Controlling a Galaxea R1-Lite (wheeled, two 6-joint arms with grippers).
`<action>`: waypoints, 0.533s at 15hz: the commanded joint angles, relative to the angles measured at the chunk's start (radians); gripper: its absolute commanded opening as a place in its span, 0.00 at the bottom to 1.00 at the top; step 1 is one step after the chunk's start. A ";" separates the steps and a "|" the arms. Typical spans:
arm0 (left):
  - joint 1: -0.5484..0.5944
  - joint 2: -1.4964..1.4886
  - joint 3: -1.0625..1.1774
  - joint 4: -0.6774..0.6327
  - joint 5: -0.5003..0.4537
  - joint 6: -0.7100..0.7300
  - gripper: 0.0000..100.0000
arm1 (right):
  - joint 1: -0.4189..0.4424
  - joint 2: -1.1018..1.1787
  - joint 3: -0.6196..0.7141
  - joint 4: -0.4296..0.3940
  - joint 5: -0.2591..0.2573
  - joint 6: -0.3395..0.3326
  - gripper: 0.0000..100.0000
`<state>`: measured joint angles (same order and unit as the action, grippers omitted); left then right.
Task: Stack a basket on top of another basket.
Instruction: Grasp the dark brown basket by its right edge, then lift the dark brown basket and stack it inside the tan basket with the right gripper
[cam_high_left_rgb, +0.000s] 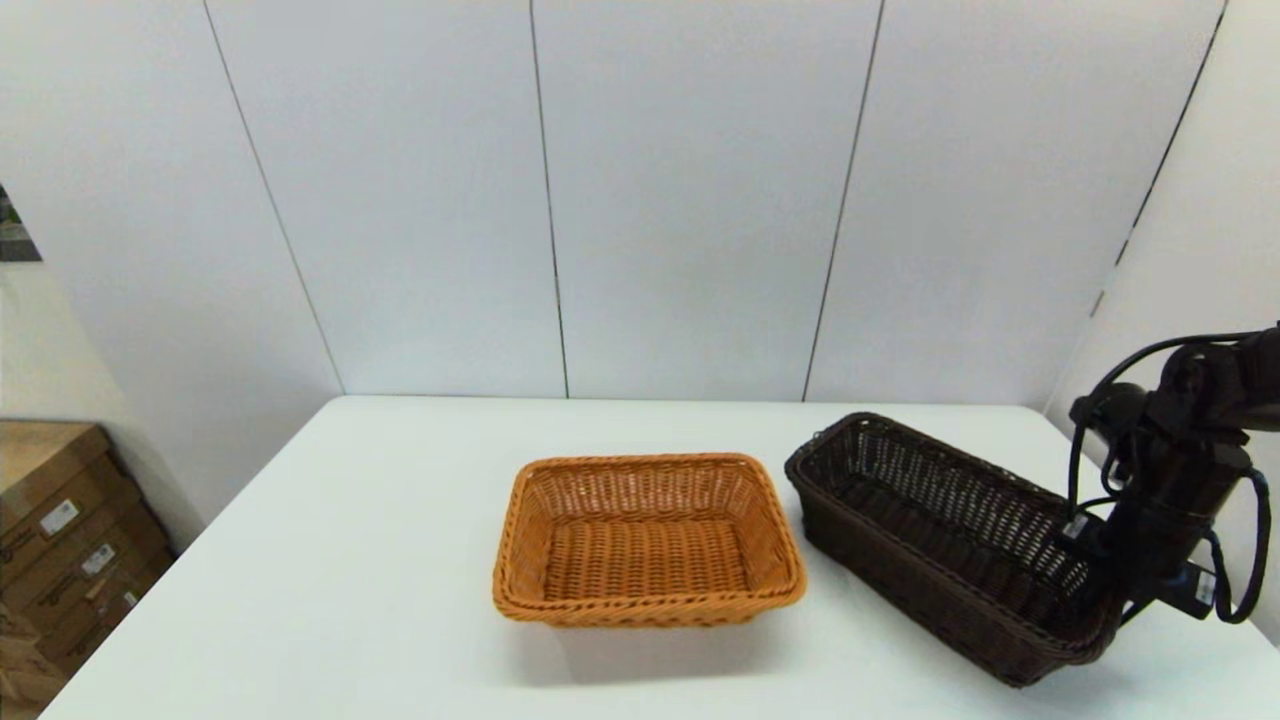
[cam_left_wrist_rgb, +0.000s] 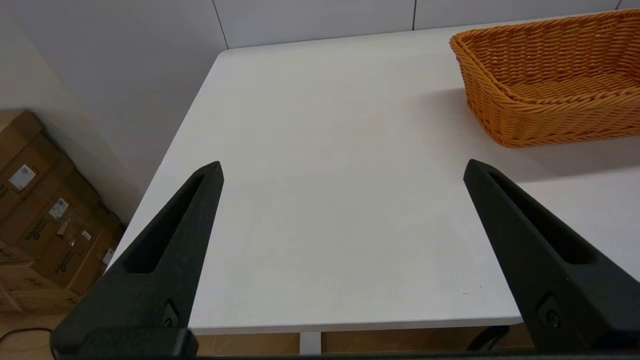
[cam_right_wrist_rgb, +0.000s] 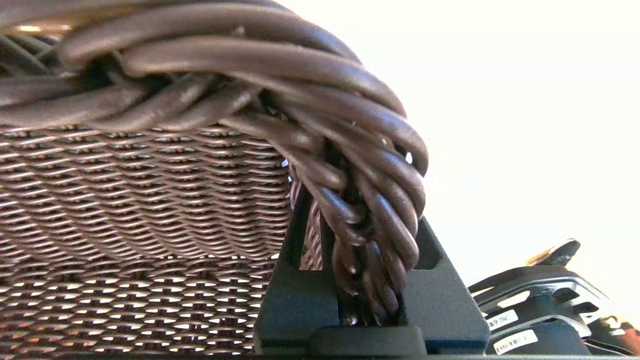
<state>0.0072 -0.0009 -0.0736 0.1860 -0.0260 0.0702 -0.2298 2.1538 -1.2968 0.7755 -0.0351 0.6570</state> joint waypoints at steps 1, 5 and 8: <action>0.000 0.001 0.000 0.001 0.000 0.000 1.00 | -0.020 -0.043 -0.009 0.007 0.007 0.001 0.00; 0.000 0.001 0.000 0.001 0.000 0.000 1.00 | -0.063 -0.140 -0.058 0.007 0.132 0.000 0.00; 0.000 0.001 0.000 0.001 0.000 0.002 1.00 | -0.079 -0.219 -0.091 0.008 0.193 -0.004 0.00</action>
<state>0.0072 -0.0009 -0.0736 0.1862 -0.0264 0.0715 -0.2981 2.0104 -1.3634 0.7813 0.1289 0.6521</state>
